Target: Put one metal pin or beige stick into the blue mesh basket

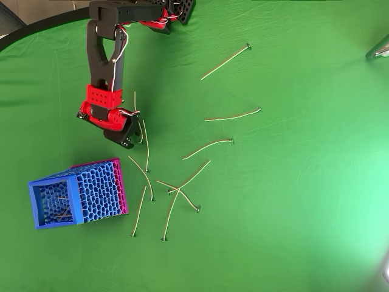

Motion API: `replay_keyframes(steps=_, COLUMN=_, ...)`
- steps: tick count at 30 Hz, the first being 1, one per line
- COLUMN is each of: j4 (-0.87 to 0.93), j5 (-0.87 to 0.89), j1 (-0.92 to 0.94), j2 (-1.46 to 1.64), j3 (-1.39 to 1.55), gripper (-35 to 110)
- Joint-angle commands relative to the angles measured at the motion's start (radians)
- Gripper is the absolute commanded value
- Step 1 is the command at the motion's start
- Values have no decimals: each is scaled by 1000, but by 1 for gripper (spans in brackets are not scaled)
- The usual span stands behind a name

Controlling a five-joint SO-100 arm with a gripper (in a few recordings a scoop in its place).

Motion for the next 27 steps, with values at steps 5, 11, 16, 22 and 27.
replay_keyframes(steps=5, j4=9, j5=-14, j1=-6, j2=-9, j3=-52, gripper=19)
replay_keyframes(steps=11, j4=9, j5=-20, j1=-17, j2=-21, j3=-57, gripper=20)
replay_keyframes(steps=16, j4=11, j5=-25, j1=-23, j2=-28, j3=-60, gripper=19)
replay_keyframes(steps=22, j4=14, j5=-29, j1=-26, j2=-35, j3=-66, gripper=19)
replay_keyframes(steps=27, j4=15, j5=-34, j1=-28, j2=-35, j3=-69, gripper=15)
